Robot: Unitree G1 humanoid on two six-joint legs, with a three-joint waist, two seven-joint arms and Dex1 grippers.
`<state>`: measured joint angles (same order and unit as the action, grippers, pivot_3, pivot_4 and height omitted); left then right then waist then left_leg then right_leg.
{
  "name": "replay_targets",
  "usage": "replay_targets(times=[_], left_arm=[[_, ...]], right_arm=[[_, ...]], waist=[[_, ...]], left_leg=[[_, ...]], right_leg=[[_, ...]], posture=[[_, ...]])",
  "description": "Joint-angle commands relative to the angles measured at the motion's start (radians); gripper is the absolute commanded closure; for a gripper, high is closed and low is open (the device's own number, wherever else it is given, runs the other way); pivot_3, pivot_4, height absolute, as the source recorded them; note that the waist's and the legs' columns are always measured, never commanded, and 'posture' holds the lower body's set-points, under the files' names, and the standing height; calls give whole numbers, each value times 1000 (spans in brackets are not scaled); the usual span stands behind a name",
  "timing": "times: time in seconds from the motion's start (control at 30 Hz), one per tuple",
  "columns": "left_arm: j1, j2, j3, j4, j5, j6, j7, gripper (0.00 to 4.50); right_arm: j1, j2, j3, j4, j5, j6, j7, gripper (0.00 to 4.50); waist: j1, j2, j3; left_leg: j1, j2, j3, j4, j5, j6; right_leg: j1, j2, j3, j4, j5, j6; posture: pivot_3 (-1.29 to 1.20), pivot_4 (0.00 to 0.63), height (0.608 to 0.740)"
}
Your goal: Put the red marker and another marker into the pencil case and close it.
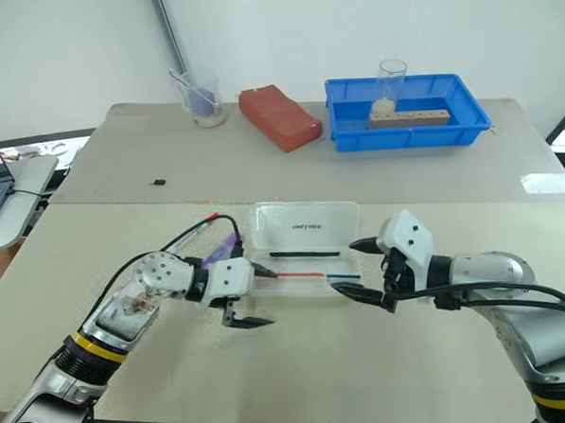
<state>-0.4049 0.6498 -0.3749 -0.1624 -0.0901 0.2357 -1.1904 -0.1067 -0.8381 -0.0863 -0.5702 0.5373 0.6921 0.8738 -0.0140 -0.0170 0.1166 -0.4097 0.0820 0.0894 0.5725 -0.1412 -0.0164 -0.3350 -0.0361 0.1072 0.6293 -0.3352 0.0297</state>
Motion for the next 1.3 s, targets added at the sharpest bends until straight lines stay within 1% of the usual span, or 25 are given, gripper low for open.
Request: replay_targets(times=[0.03, 0.13, 0.23, 0.27, 0.33, 0.37, 0.43, 0.53, 0.6, 0.67, 0.73, 0.83, 0.93, 0.97, 1.03, 1.07, 1.1, 1.23, 1.27, 1.3], left_arm=[[8, 39, 73, -102, -59, 53, -3, 101], [28, 90, 129, -196, -126, 140, -14, 101], [73, 198, 230, -308, -248, 274, -61, 101], [78, 222, 270, -324, -294, 329, -61, 101], [65, 234, 349, -299, -370, 434, -23, 101], [51, 227, 388, -264, -392, 470, 9, 101], [14, 199, 461, -137, -380, 484, 97, 101], [-27, 145, 526, 89, -287, 392, 270, 101], [-46, 114, 542, 229, -238, 334, 357, 101], [-55, 89, 539, 360, -209, 271, 379, 101], [-61, 54, 522, 475, -194, 212, 374, 101], [-73, 7, 500, 579, -199, 174, 326, 101], [-82, 1, 468, 640, -181, 138, 278, 101], [-90, -1, 461, 662, -178, 134, 266, 334], [-98, 0, 447, 701, -162, 115, 245, 940], [-100, 1, 442, 714, -157, 106, 237, 1352], [-99, 4, 435, 724, -147, 94, 230, 1913], [-96, 9, 431, 745, -129, 67, 214, 3840], [-92, 11, 433, 741, -129, 67, 210, 4251], [-89, 15, 436, 732, -130, 67, 207, 4325]], right_arm=[[-30, -11, -21, -11, 34, 14, 6, 177], [-54, -9, -23, 6, 50, 22, 8, 177], [-86, -15, -18, 17, 69, 34, 21, 177], [-98, -17, -13, 19, 72, 37, 27, 177], [-126, -12, -5, 15, 85, 49, 27, 177], [-144, -5, -1, 10, 99, 61, 23, 177], [-192, 15, 10, -6, 133, 93, 0, 177], [-271, 71, 31, -24, 188, 142, -42, 177], [-328, 106, 53, -29, 212, 166, -63, 177], [-396, 141, 89, -12, 208, 175, -80, 177], [-456, 172, 143, 23, 164, 157, -89, 177], [-513, 216, 184, 58, 144, 146, -97, 177], [-543, 237, 197, 68, 135, 146, -98, 177], [-551, 242, 198, 68, 136, 147, -99, 177], [-558, 248, 200, 70, 134, 147, -98, 177], [-560, 250, 201, 70, 132, 147, -97, 177], [-558, 249, 204, 69, 126, 144, -96, 177], [-553, 249, 205, 64, 121, 143, -98, 177], [-551, 250, 203, 63, 120, 143, -99, 177], [-549, 250, 201, 63, 119, 144, -99, 177]], waist=[[0, 0, 0], [-1, 0, 0], [-4, 0, 0], [-4, 0, 0], [-3, 0, 0], [-2, 0, 1], [1, -1, 1], [1, 0, 0], [0, 2, -1], [-3, 2, -1], [-1, 1, -1], [5, 0, -1], [13, -2, -3], [15, -2, -3], [15, -2, -3], [15, -2, -3], [15, -2, -4], [12, -1, -5], [12, -1, -5], [11, -1, -5]], left_leg=[[0, 0, 0, 0, 0, 0], [0, 0, 0, 0, 0, 0], [0, 1, 0, 0, 0, 0], [1, 1, 0, 0, 0, 0], [1, 1, -1, 0, 0, 0], [2, 1, -1, 0, 0, 0], [4, 1, -1, 0, 0, 0], [4, 1, -3, 0, 0, 0], [4, 1, -3, 0, 0, 0], [3, 1, -3, 0, 0, 0], [0, 1, -3, 0, 0, 1], [-1, 2, -3, 0, 0, 1], [-7, 2, -3, 0, 0, 1], [-8, 2, -2, 0, 1, 1], [-8, 1, -2, 1, 1, 1], [-8, 1, -2, 1, 1, 1], [-7, 1, -2, 1, 1, 1], [-7, 1, -2, 0, 1, 1], [-7, 1, -2, 0, 1, 1], [-7, 1, -2, 0, 1, 1]], right_leg=[[0, 0, 0, 0, 0, 0], [0, 0, 0, 0, 0, 0], [0, 0, -1, 0, 0, 0], [0, 0, -1, 0, -1, -1], [0, 0, -1, 1, -1, -1], [-1, 0, -2, 1, -1, -1], [-1, 0, -3, 1, -3, 0], [-2, 0, -5, 1, -3, 0], [-1, 0, -6, 1, -2, -2], [-2, 0, -6, 1, -2, -3], [-2, 0, -6, 2, -2, -3], [-7, 0, -9, 3, -1, -3], [-12, -1, -11, 5, -1, -4], [-14, -1, -11, 7, -1, -4], [-16, -2, -11, 12, -1, -4], [-16, -2, -11, 12, -1, -4], [-16, -2, -11, 13, -1, -4], [-16, -2, -11, 13, -1, -4], [-16, -2, -11, 13, -1, -4], [-16, -2, -11, 13, -1, -5]], posture=[[0, 150, 740], [0, 150, 740], [0, 150, 740], [0, 150, 740], [0, 150, 740], [0, 150, 740], [0, 150, 740], [0, 150, 740], [0, 150, 740], [0, 150, 740], [0, 150, 740], [0, 150, 740], [0, 150, 740], [0, 150, 740], [0, 150, 740], [0, 150, 740], [0, 150, 740], [0, 150, 740], [0, 150, 740], [0, 150, 740]])
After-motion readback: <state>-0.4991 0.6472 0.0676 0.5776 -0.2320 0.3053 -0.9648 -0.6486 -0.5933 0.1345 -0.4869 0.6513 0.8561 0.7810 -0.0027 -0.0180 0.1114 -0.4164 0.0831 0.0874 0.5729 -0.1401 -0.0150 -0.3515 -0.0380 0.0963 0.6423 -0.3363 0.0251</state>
